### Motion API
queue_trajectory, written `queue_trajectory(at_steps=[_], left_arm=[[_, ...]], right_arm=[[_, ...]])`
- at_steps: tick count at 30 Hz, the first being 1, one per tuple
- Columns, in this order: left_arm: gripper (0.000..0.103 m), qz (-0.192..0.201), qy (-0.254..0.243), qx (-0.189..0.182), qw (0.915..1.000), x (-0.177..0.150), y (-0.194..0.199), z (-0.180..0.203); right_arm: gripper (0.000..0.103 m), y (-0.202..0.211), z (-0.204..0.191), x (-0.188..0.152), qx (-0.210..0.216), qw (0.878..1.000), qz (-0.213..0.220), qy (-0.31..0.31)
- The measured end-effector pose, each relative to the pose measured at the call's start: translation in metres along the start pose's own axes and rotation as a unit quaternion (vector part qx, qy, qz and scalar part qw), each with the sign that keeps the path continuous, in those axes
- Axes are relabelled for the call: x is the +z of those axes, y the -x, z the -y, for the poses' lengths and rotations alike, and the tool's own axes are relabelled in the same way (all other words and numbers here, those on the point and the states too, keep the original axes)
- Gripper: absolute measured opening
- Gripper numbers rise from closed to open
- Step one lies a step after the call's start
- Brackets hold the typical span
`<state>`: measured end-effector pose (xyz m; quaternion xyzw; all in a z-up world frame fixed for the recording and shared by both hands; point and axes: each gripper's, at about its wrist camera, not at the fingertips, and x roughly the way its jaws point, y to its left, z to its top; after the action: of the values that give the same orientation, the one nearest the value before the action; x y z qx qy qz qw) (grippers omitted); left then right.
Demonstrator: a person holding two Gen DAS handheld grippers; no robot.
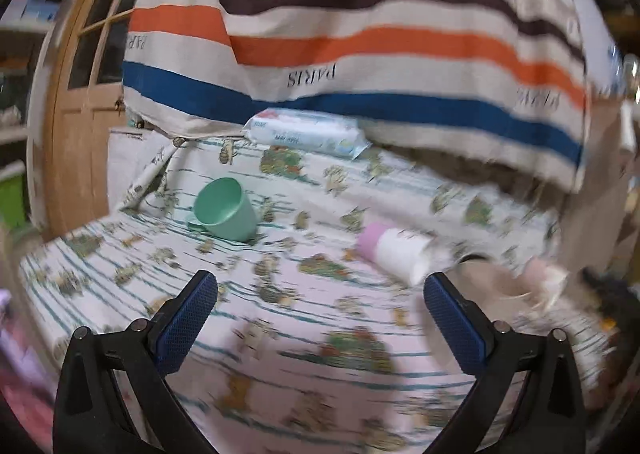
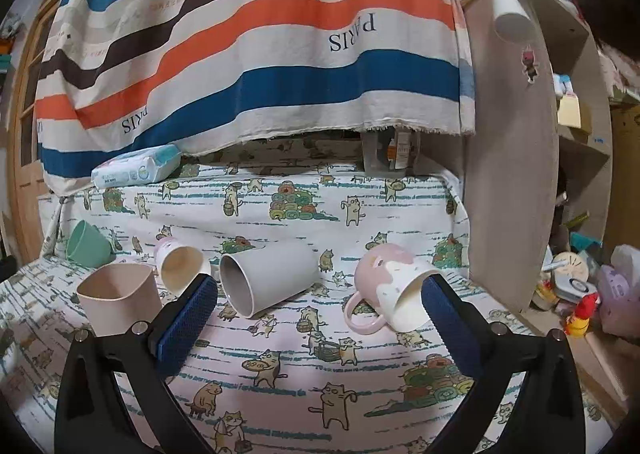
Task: Flip cup upside down
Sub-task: 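Move the left tool to the upright beige cup and grasp it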
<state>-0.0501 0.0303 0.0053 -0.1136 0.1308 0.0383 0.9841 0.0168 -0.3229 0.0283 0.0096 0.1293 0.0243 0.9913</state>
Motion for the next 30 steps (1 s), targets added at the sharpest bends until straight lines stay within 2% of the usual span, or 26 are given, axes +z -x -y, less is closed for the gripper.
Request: queue_trajectory(at_steps=[1, 3, 7, 11, 14, 16, 20, 22, 27, 30], left_arm=[[0.103, -0.006, -0.01, -0.006, 0.9999, 0.001, 0.003, 0.009], [0.103, -0.018, -0.066, -0.025, 0.9974, 0.002, 0.007, 0.034], [0.103, 0.009, -0.142, -0.014, 0.9898, -0.01, 0.011, 0.078], [0.103, -0.029, -0.127, -0.071, 0.989, -0.015, 0.0, 0.098], [0.103, -0.056, -0.125, -0.085, 0.9868, -0.018, -0.009, 0.115], [0.103, -0.088, -0.12, -0.09, 0.9848, -0.021, -0.02, 0.125], [0.103, -0.19, -0.093, -0.07, 0.9749, -0.034, -0.057, 0.141], [0.102, -0.226, -0.091, -0.055, 0.9682, -0.041, -0.075, 0.149], [0.1, -0.262, -0.094, -0.031, 0.9601, -0.052, -0.1, 0.161], [0.098, -0.262, -0.087, -0.012, 0.9611, -0.052, -0.108, 0.159]], right_arm=[[0.103, -0.001, 0.001, 0.0, 0.002, 1.0, -0.003, -0.002], [0.103, -0.002, 0.001, 0.0, 0.005, 1.0, -0.006, -0.005], [0.103, 0.002, 0.001, 0.0, 0.002, 1.0, 0.006, -0.005], [0.103, 0.004, 0.003, 0.0, 0.002, 1.0, 0.008, -0.009], [0.103, 0.003, 0.004, 0.0, 0.002, 1.0, 0.007, -0.01], [0.103, 0.003, 0.004, 0.0, 0.002, 1.0, 0.009, -0.009], [0.103, 0.005, 0.004, 0.0, -0.004, 1.0, 0.016, -0.004], [0.103, 0.007, 0.003, 0.0, -0.007, 1.0, 0.021, -0.001], [0.103, 0.009, 0.002, 0.0, -0.011, 1.0, 0.023, 0.002], [0.103, 0.009, 0.003, 0.001, -0.013, 1.0, 0.025, -0.002]])
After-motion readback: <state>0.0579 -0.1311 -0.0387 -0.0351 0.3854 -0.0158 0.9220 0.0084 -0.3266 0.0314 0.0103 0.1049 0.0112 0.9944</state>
